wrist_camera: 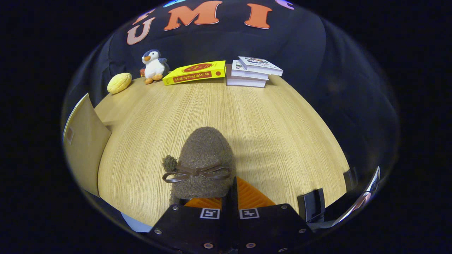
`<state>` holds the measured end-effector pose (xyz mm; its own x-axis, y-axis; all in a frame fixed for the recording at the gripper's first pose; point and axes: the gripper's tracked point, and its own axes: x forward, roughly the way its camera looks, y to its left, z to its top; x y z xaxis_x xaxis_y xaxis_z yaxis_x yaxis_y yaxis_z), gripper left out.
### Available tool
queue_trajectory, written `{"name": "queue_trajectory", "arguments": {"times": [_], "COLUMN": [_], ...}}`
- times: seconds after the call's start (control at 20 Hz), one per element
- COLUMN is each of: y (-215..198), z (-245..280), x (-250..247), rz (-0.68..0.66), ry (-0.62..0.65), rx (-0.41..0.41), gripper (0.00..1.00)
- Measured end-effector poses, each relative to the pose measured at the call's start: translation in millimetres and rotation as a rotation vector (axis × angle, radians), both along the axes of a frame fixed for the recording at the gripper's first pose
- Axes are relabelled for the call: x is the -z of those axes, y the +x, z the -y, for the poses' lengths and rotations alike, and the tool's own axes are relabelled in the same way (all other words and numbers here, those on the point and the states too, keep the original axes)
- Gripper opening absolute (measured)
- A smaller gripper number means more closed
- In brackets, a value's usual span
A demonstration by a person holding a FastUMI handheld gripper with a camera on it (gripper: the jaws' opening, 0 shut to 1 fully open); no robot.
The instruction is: Open the storage box then place both shoes into the box .Put the left shoe in first, then the right shoe, with the right side of both shoes facing outward in a uniform manner.
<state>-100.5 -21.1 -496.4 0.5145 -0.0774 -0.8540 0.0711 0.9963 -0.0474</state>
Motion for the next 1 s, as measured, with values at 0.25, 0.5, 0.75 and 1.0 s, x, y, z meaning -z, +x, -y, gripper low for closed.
{"name": "queue_trajectory", "arguments": {"times": [0.25,0.5,0.75,1.0], "y": [1.1,22.0,41.6,58.3], "z": [-15.8,-54.5,-107.9,-178.1], "x": [-28.5,-95.4,-149.7,-193.9], "rz": [0.009,0.09,0.147,0.199], "ry": [0.056,0.097,0.111,0.177], "rx": [0.065,0.067,-0.014,-0.109], "gripper": [0.04,0.04,0.04,0.04]}}
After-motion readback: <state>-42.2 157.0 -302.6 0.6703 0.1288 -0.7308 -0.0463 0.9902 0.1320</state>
